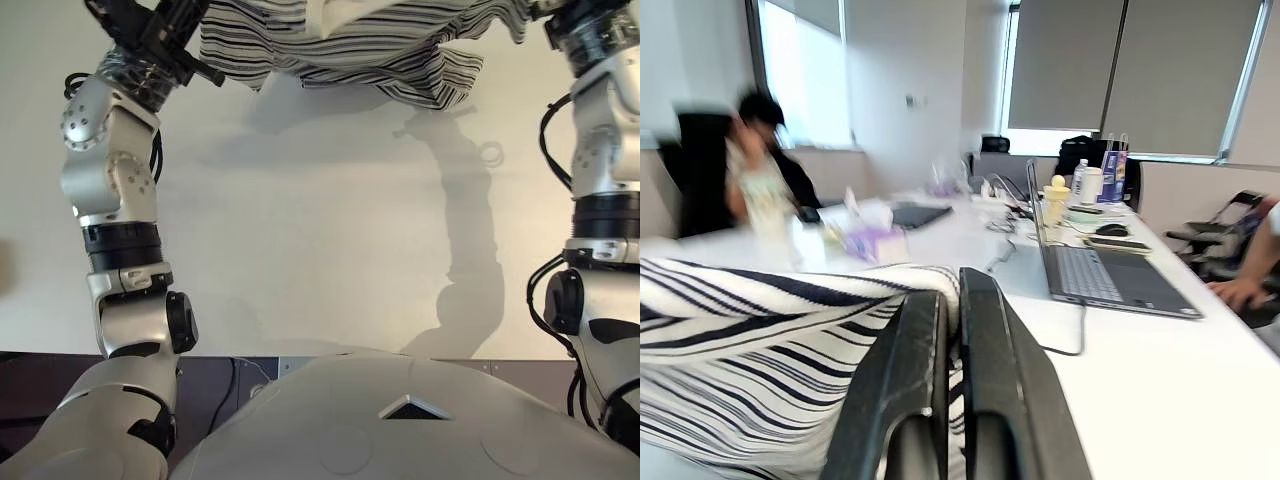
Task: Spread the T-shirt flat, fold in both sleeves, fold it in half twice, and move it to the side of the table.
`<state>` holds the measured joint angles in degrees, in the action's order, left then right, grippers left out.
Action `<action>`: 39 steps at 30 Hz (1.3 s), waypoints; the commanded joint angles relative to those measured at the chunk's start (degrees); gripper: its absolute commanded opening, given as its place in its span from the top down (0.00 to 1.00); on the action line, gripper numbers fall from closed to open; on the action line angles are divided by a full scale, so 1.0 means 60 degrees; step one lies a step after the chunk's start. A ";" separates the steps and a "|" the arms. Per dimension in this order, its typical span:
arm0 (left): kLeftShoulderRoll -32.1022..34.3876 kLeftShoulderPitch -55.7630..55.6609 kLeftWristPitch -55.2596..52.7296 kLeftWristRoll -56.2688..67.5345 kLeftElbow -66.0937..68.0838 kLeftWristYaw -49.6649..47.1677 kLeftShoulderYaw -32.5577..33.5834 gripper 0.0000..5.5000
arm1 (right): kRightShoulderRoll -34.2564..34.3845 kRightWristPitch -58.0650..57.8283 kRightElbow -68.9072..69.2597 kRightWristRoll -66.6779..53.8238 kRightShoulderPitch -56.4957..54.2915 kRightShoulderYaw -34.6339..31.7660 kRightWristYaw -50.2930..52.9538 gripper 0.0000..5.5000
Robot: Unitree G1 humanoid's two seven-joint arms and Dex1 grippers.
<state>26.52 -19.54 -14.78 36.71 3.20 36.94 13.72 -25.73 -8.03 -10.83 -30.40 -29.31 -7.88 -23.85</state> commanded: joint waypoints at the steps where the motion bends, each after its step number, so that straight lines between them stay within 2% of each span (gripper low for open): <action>1: 0.2027 0.4069 -0.2771 0.3981 -0.6847 0.0486 0.1686 0.98 | -0.3801 -0.3934 0.7408 -0.5957 0.2652 -0.2741 -0.2312 0.98; 3: 0.2428 0.6231 -0.2830 0.3152 -0.7737 0.1589 0.1476 0.98 | -0.4330 -0.4386 0.8197 -0.5717 0.4616 -0.2998 -0.3333 0.98; 5: 0.2665 0.8679 -0.2075 0.1428 -0.7822 0.2597 0.0865 0.98 | -0.5008 -0.3949 0.8941 -0.3694 0.7267 -0.2506 -0.4790 0.98; 8: 0.2637 1.0353 -0.0007 -0.1735 -0.6176 0.2534 -0.0902 0.98 | -0.6214 -0.1005 0.8221 0.1330 1.0742 0.0717 -0.5531 0.98; 10: 0.2293 1.0569 0.0648 -0.2852 -0.5621 0.2041 -0.1466 0.98 | -0.6292 0.0140 0.7106 0.3381 1.1427 0.1788 -0.5122 0.98; 14: 0.1427 1.0443 0.0732 -0.3255 -0.5650 0.1235 -0.1843 0.91 | -0.5756 0.1135 0.6019 0.4886 1.1255 0.1988 -0.4319 0.98; 17: 0.0778 1.0266 0.0433 -0.2847 -0.6176 0.0659 -0.2013 0.83 | -0.5165 0.1493 0.5437 0.4253 1.0545 0.1544 -0.4287 0.88; 20: -0.0148 0.9310 0.0075 -0.2827 -0.6739 -0.0749 -0.1924 0.75 | -0.4879 0.0914 0.5514 0.3095 0.9468 0.1103 -0.4532 0.80; 23: -0.0882 0.8096 -0.0590 -0.2757 -0.7212 -0.1852 -0.2270 0.75 | -0.4523 -0.0340 0.5731 0.1776 0.8148 0.0894 -0.4604 0.70; 27: -0.1546 0.7414 -0.1380 -0.2557 -0.7233 -0.2672 -0.2720 0.75 | -0.4418 -0.1803 0.5779 0.0309 0.6785 0.0600 -0.4856 0.56; 29: -0.1732 0.7139 -0.1548 -0.2648 -0.7028 -0.2892 -0.2915 0.75 | -0.4896 -0.1962 0.5574 0.0061 0.6541 0.0428 -0.5602 0.51; 31: -0.1669 0.6846 -0.1695 -0.2917 -0.6773 -0.2884 -0.3299 0.75 | -0.5265 -0.1800 0.5217 -0.0018 0.6246 0.0232 -0.6398 0.51; 32: -0.1549 0.6683 -0.1698 -0.3321 -0.6516 -0.2929 -0.3614 0.75 | -0.5144 -0.1819 0.4901 0.0067 0.5723 0.0300 -0.6346 0.51; 34: -0.1457 0.6148 -0.1795 -0.4093 -0.5858 -0.3045 -0.4297 0.75 | -0.4692 -0.1278 0.4132 0.1512 0.4761 0.1096 -0.5610 0.51; 36: -0.1520 0.5537 -0.2046 -0.4575 -0.5274 -0.3128 -0.4770 0.75 | -0.4071 -0.0555 0.3588 0.2864 0.4446 0.2009 -0.4931 0.51; 39: -0.1724 0.4689 -0.2302 -0.4968 -0.4609 -0.3139 -0.5151 0.75 | -0.3069 -0.0275 0.3358 0.3814 0.4275 0.2829 -0.4063 0.51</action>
<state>17.00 11.76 -27.39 8.04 -26.40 18.24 -16.05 -46.94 -10.33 9.70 -10.28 -2.51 6.76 -50.77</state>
